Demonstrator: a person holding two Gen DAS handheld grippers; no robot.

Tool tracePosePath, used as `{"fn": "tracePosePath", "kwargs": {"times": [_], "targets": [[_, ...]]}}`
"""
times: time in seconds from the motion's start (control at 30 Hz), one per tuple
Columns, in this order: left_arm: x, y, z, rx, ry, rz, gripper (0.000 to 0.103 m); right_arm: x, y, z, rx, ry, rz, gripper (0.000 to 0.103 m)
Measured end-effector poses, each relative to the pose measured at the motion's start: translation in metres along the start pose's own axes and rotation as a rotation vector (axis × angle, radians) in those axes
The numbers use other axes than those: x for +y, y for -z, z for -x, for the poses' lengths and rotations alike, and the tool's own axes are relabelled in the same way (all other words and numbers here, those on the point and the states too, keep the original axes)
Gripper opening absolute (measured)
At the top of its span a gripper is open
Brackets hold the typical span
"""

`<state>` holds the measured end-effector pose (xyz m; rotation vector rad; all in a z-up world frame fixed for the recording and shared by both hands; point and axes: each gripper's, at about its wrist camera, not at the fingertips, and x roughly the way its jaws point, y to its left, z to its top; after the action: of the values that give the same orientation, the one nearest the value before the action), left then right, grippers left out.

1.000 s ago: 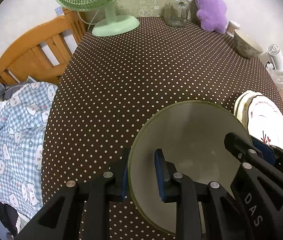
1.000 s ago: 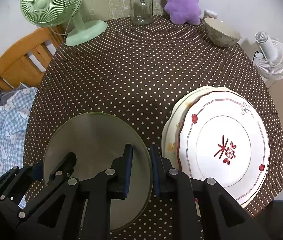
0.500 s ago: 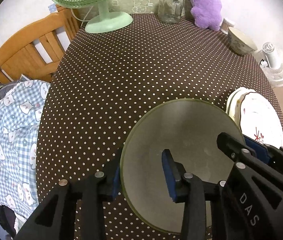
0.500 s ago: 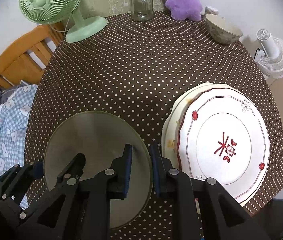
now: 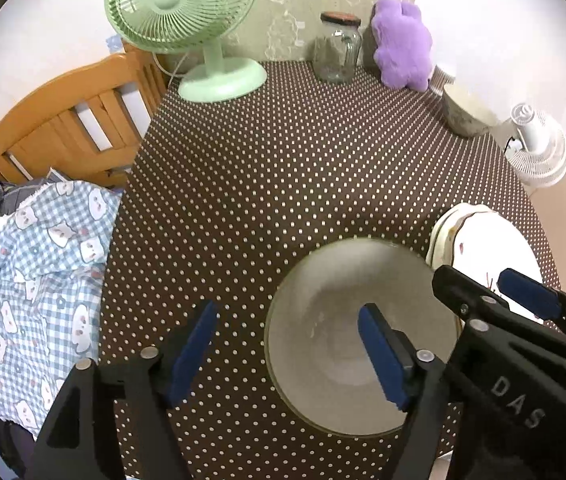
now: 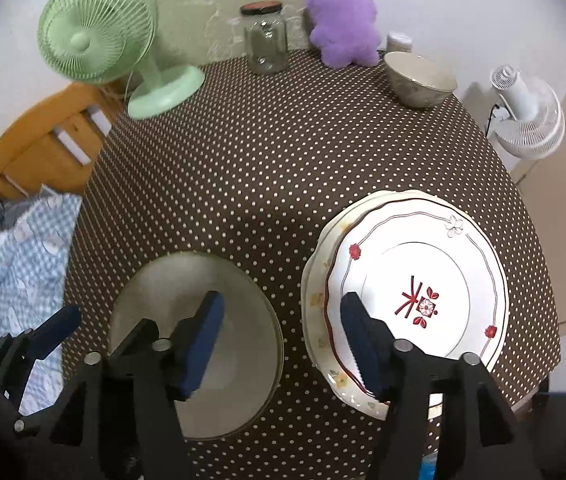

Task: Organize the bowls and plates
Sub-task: 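Lower the bowl into the first bowl and open both tools, then move both tools past the plate stack to the bowl by the purple bear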

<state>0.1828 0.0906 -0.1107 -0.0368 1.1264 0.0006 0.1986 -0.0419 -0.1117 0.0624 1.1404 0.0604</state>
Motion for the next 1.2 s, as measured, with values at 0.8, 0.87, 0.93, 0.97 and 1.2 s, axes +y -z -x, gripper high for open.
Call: {"fn": "tracePosePath", "kwargs": {"times": [0.8, 0.87, 0.93, 0.97, 1.2], "targets": [[-0.056, -0.041, 0.031, -0.107, 0.027, 0.036, 0.083, -0.062, -0.042, 0.048, -0.136, -0.034, -0.010, 0.079], [-0.066, -0.043, 0.030, -0.108, 0.022, 0.046, 0.083, -0.072, -0.049, 0.048, -0.140, -0.031, 0.010, 0.079], [-0.076, -0.047, 0.029, -0.103, 0.006, 0.062, 0.083, -0.080, -0.054, 0.048, -0.142, -0.010, 0.035, 0.079], [-0.082, -0.048, 0.029, -0.107, 0.000, 0.067, 0.083, -0.083, -0.058, 0.049, -0.145, 0.002, 0.055, 0.079], [-0.122, -0.064, 0.033, -0.135, -0.027, 0.102, 0.083, -0.121, -0.082, 0.054, -0.157, -0.037, 0.123, 0.079]]}}
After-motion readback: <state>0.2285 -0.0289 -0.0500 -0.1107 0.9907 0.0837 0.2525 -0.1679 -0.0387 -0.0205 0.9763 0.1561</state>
